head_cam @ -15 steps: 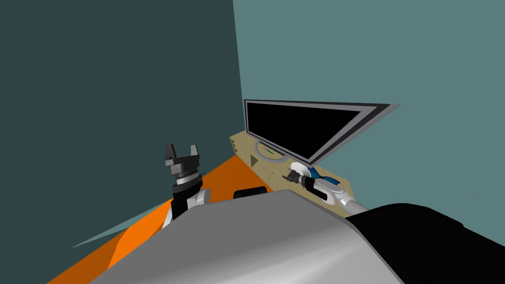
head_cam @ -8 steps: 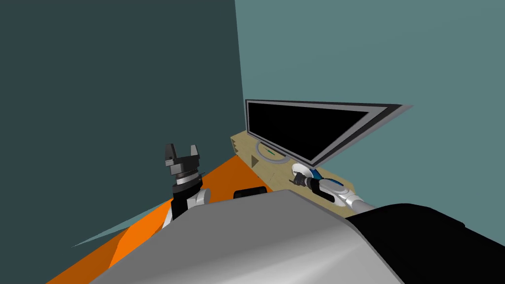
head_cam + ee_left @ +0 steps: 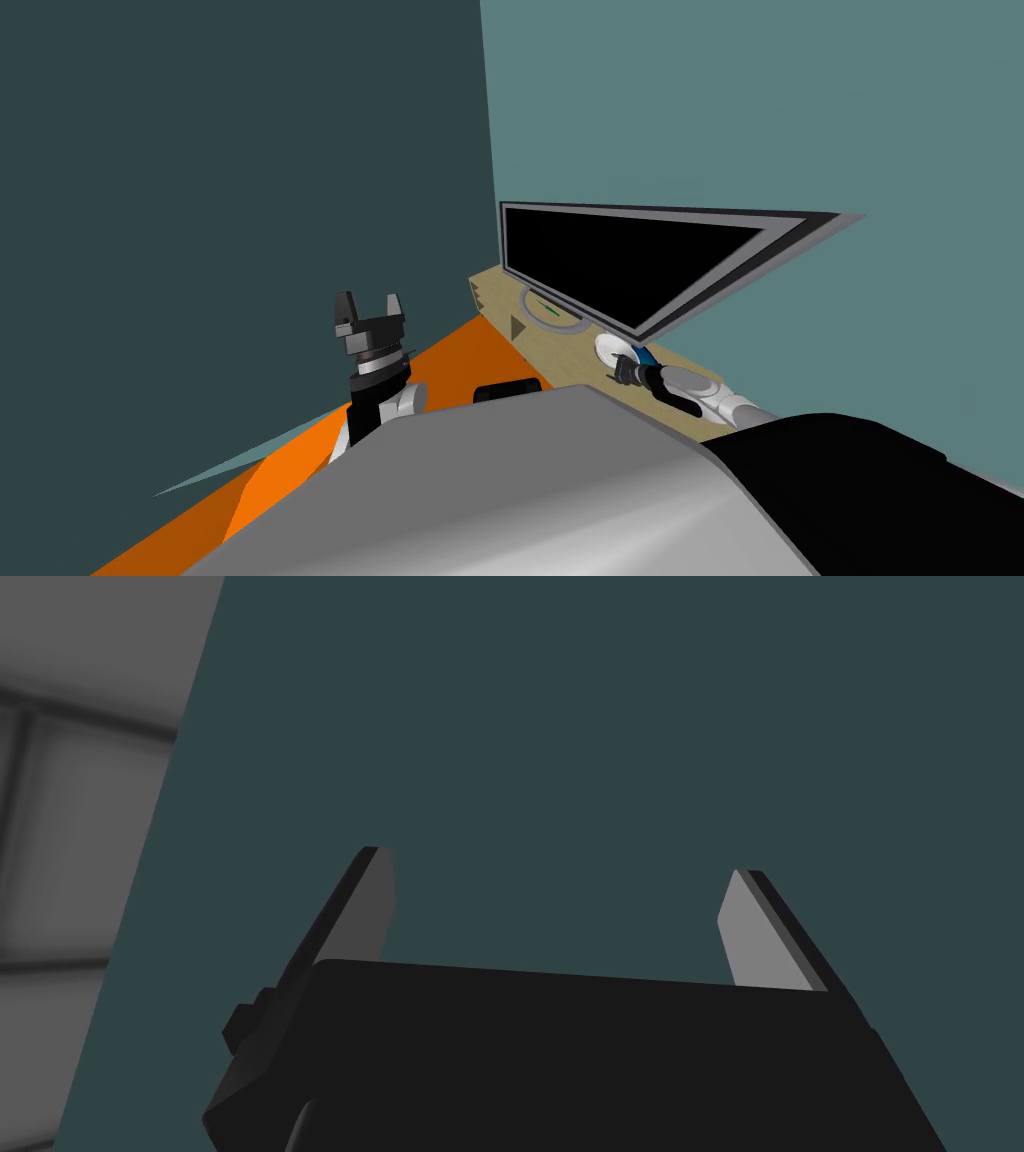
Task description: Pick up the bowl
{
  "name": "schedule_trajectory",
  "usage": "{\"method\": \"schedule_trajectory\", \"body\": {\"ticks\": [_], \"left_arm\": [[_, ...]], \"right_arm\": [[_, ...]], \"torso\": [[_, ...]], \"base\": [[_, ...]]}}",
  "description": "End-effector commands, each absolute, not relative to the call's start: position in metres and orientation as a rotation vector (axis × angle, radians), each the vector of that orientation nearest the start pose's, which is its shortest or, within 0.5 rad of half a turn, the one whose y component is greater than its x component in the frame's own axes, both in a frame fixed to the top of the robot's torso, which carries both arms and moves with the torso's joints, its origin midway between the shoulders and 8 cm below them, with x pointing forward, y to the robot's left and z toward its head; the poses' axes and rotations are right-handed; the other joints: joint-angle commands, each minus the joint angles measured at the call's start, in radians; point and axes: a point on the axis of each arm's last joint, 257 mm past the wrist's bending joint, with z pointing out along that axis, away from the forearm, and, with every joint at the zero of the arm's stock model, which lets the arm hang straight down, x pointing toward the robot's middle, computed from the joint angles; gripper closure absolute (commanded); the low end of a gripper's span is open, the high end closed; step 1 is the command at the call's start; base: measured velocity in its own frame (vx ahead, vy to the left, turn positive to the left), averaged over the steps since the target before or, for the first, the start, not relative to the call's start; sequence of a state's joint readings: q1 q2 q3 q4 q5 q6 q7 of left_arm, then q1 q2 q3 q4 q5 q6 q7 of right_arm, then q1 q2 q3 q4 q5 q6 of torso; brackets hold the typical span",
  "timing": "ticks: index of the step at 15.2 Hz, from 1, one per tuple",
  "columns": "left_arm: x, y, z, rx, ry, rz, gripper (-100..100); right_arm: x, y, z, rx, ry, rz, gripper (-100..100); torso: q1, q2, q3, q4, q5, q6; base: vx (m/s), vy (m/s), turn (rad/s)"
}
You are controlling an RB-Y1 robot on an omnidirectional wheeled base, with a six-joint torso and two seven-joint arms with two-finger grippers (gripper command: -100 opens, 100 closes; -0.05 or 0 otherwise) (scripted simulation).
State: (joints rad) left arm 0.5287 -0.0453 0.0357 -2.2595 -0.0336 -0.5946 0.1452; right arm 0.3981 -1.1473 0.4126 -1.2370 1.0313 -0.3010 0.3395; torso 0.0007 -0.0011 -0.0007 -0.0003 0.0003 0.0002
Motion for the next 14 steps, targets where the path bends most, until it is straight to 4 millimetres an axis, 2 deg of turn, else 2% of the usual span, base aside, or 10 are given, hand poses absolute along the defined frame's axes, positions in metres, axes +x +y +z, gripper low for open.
{"method": "schedule_trajectory", "body": {"ticks": [1,4,5,6,9,10,11,14], "left_arm": [[0.327,0.292,0.024,-0.673,0.524,-1.380,0],[0.327,0.292,0.024,-0.673,0.524,-1.380,0],[0.327,0.292,0.024,-0.673,0.524,-1.380,0],[0.327,0.292,0.024,-0.673,0.524,-1.380,0],[0.327,0.292,0.024,-0.673,0.524,-1.380,0],[0.327,0.292,0.024,-0.673,0.524,-1.380,0],[0.327,0.292,0.024,-0.673,0.524,-1.380,0],[0.327,0.292,0.024,-0.673,0.524,-1.380,0]], "right_arm": [[0.208,-0.565,-0.463,-1.166,2.418,-0.315,-100],[0.196,-0.581,-0.465,-1.226,2.439,-0.351,-100],[0.200,-0.575,-0.465,-1.203,2.432,-0.340,-100],[0.195,-0.572,-0.477,-1.195,2.441,-0.346,-100],[0.190,-0.566,-0.488,-1.182,2.448,-0.349,-100],[0.191,-0.568,-0.483,-1.186,2.445,-0.345,-100],[0.191,-0.567,-0.484,-1.186,2.445,-0.347,100],[0.190,-0.567,-0.484,-1.186,2.446,-0.346,100]], "torso": [[0.000,0.000,0.000,0.000,0.000,0.000],[0.000,0.000,0.000,0.000,0.000,0.000],[0.000,0.000,0.000,0.000,0.000,0.000],[0.000,0.000,0.000,0.000,0.000,0.000],[-0.004,-0.001,0.000,0.000,-0.001,0.000],[-0.005,-0.001,-0.001,0.000,-0.001,0.000],[-0.004,-0.001,-0.001,0.000,-0.001,0.000],[-0.002,0.001,0.001,0.001,-0.001,-0.001]], "base": [[0.014,0.007,0.009],[0.014,0.006,0.010],[0.008,0.002,0.005],[0.013,-0.023,0.072],[0.031,-0.054,0.076],[0.025,-0.039,0.025],[0.009,-0.014,0.004],[0.001,-0.002,0.001]]}}
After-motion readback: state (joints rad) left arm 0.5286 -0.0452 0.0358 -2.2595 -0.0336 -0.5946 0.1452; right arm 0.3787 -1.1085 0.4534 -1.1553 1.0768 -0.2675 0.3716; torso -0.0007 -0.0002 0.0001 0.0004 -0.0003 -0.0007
